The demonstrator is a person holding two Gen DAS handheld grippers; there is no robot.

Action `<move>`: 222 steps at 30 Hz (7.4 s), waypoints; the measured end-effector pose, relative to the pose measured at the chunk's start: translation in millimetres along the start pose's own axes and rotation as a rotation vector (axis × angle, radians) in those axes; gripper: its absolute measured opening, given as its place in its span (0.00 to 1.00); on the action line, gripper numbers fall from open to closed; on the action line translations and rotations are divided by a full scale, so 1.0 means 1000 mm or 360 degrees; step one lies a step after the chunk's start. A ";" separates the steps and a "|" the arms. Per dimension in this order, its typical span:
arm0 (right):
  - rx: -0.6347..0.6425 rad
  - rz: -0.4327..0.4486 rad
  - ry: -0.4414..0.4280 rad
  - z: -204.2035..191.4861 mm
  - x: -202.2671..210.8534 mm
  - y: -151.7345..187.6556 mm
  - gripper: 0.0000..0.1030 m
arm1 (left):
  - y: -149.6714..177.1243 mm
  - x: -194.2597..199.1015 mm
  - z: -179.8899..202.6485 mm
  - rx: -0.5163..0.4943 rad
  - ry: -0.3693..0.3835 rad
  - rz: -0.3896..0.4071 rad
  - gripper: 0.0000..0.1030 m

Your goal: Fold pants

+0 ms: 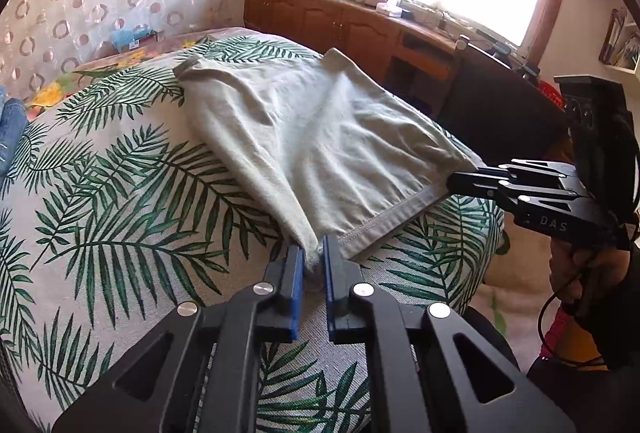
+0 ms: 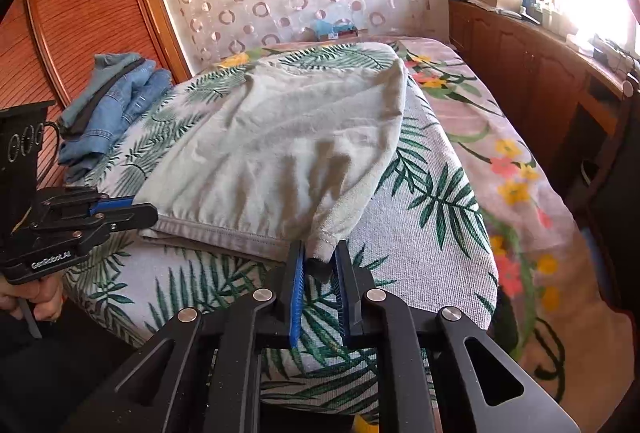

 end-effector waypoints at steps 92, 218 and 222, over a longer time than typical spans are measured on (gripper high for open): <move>-0.0001 0.0015 0.0120 0.026 -0.071 -0.041 0.36 | -0.056 -0.039 -0.082 0.0027 -0.0233 -0.0028 0.81; 0.0072 -0.0153 -0.0002 0.038 -0.155 -0.103 0.14 | -0.117 -0.094 -0.112 0.0049 0.0036 -0.0034 0.19; 0.0072 -0.0087 -0.0031 0.033 -0.139 -0.106 0.12 | -0.124 -0.065 -0.103 -0.0002 0.0008 0.0051 0.17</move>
Point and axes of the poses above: each gripper's, at about its wrist camera, not at the fingertips, and x roughly against the way its jaws point, z to its right, y to its underside, the point moved 9 cm from there along -x, roughly the way its jaws point, and after that the axes turned 5 degrees about -x, right-handed, at the moved point
